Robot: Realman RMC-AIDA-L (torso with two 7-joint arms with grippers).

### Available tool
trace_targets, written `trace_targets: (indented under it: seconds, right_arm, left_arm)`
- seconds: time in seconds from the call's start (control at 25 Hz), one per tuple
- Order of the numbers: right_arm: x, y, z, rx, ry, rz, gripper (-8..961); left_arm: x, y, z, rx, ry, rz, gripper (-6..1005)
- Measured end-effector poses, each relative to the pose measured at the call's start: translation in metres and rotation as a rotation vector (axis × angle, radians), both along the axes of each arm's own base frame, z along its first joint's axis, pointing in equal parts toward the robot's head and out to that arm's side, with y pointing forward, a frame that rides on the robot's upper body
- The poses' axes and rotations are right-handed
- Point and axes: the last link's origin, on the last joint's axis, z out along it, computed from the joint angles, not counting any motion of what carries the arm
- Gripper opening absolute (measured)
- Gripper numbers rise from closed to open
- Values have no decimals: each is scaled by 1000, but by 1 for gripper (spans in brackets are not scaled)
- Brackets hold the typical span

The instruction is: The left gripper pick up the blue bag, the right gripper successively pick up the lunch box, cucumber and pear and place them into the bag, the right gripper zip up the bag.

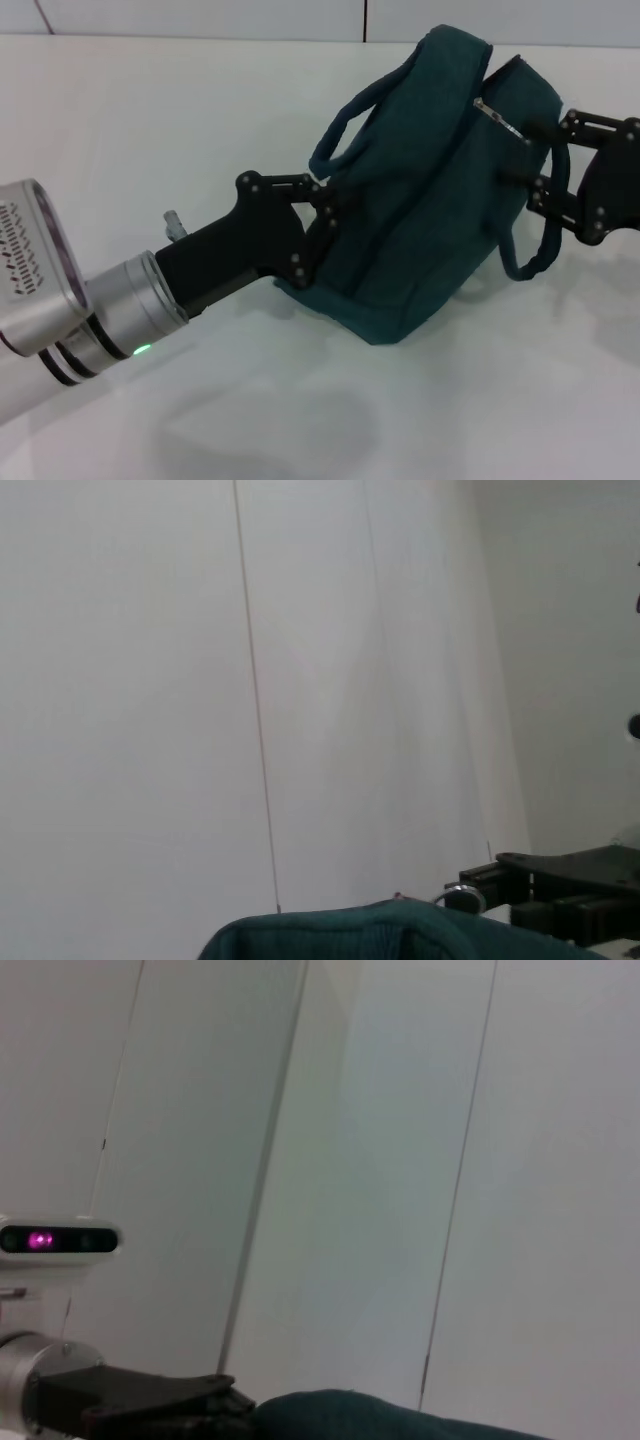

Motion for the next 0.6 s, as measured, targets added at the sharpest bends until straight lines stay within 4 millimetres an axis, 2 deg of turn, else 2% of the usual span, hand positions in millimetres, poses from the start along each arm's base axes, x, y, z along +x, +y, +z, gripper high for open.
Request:
trace_targets:
  seconds: [0.48,0.6]
  right_arm:
    - [-3,7,1,40,57,-25,325]
    - [-3,9,0,44,50,-33,282]
  left_arm:
    - [3,-5,-4,-25,44,-75,52]
    - [2,-6,-4,-16,53,-80,52]
